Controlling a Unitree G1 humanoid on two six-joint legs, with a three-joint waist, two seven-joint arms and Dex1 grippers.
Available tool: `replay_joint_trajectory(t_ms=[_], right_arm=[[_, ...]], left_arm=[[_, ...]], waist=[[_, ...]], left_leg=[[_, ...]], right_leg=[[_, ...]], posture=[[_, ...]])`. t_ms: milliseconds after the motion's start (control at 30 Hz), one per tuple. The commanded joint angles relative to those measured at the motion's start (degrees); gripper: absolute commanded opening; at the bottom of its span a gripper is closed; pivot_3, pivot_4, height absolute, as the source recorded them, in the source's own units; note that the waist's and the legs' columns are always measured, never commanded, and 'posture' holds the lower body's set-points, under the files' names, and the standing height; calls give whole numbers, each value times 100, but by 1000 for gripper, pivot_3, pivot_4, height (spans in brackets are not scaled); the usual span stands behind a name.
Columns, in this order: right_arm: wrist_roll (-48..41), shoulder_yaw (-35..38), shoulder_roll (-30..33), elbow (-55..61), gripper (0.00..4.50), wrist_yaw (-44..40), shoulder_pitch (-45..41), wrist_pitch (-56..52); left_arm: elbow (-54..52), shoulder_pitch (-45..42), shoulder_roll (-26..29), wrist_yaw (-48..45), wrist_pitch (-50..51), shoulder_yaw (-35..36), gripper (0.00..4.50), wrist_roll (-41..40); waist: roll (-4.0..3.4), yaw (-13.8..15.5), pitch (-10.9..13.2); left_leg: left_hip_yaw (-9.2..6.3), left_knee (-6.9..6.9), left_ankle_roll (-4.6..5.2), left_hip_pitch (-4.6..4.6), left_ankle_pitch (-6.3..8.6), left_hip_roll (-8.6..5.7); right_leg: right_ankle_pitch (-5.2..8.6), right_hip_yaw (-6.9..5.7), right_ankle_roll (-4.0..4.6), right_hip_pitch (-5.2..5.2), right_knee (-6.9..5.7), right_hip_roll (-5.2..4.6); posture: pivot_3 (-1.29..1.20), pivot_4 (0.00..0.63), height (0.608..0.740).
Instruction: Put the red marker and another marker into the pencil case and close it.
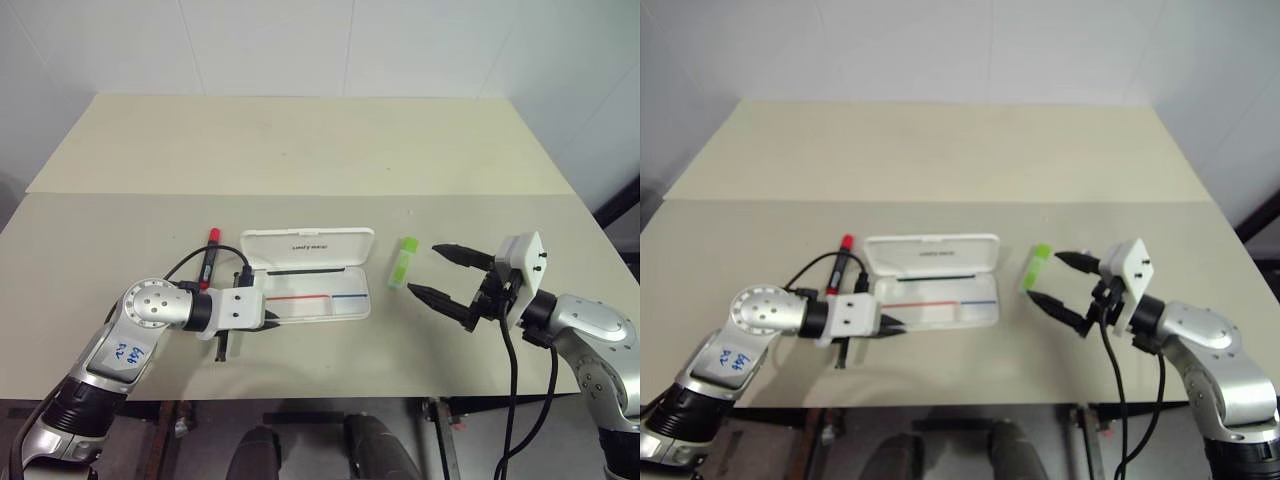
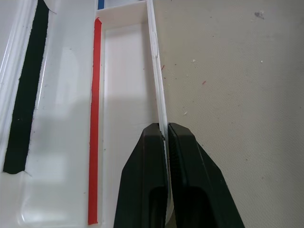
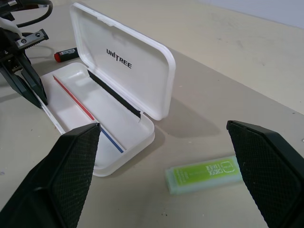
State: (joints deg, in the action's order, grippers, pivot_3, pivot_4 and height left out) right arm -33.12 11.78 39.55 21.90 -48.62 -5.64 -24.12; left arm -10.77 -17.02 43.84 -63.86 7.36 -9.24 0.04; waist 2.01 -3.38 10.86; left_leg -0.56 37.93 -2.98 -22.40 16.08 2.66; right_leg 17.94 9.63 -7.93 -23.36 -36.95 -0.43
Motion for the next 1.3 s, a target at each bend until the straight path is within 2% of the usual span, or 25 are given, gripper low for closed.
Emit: replay_joint_trajectory(t_ms=[33, 67, 133, 467, 600, 767, 933, 1100, 1300], right_arm=[[-45, 124, 85, 23, 4500, -61, -22, 32], [-45, 124, 86, 23, 4500, -65, -22, 32], [-45, 128, 91, 14, 4500, -72, -33, 31], [-42, 116, 122, -50, 4500, -145, -81, 55], [-53, 132, 147, -57, 4500, -191, -82, 61], [-92, 182, 208, -93, 4500, -309, -79, 46], [-171, 120, 359, -194, 4500, -575, -121, -55], [-417, 223, 441, -275, 4500, -884, -205, -116], [-1121, 398, 451, -250, 4500, -1172, -769, -348]], left_arm=[[-26, 97, 27, 12, -7, -1, 16, -123], [-71, 106, 35, -22, 85, 15, 544, -197], [-183, 132, 75, -79, 216, 29, 1077, -300], [-975, 284, 167, -60, 677, 92, 4376, -595], [-1549, 478, 187, 37, 1116, 231, 4465, -886], [-2184, 652, 229, 200, 1732, 732, 4465, -1496], [-2746, 864, 313, 271, 2312, 1501, 4465, -2404], [-2825, 757, 67, 830, 2706, 2395, 4465, -3290], [-2320, 562, -154, 2268, 2723, 2998, 4465, -2758]], waist=[[0, 0, 0], [0, 0, 0], [0, 0, 0], [1, -5, 1], [1, -11, 1], [4, -9, 3], [6, -18, 4], [7, -16, 6], [8, -27, 7]], left_leg=[[1, 0, 0, 0, 0, 0], [1, 0, 0, 0, 0, 0], [2, 0, 0, 0, 0, 0], [6, -9, 0, -1, 0, 1], [7, -17, 0, 1, 0, 2], [7, -23, 0, 2, 0, 3], [8, -23, 0, 4, 0, 3], [7, -25, 0, 5, 0, 4], [8, -22, 0, 8, 0, 3]], right_leg=[[0, 0, 0, 0, 0, 0], [0, 1, 0, 0, 0, 0], [0, 1, 0, 0, 1, 0], [1, 4, 1, -2, 9, -2], [1, 5, 2, -3, 10, -2], [3, 5, 4, -5, 11, -2], [3, 5, 4, -4, 14, -2], [3, 3, 5, -4, 15, -2], [0, 4, 0, -1, 16, -1]], posture=[[0, 150, 740], [0, 150, 740], [0, 150, 740], [0, 150, 740], [0, 150, 740], [0, 150, 740], [0, 150, 740], [0, 150, 740], [0, 150, 740]])
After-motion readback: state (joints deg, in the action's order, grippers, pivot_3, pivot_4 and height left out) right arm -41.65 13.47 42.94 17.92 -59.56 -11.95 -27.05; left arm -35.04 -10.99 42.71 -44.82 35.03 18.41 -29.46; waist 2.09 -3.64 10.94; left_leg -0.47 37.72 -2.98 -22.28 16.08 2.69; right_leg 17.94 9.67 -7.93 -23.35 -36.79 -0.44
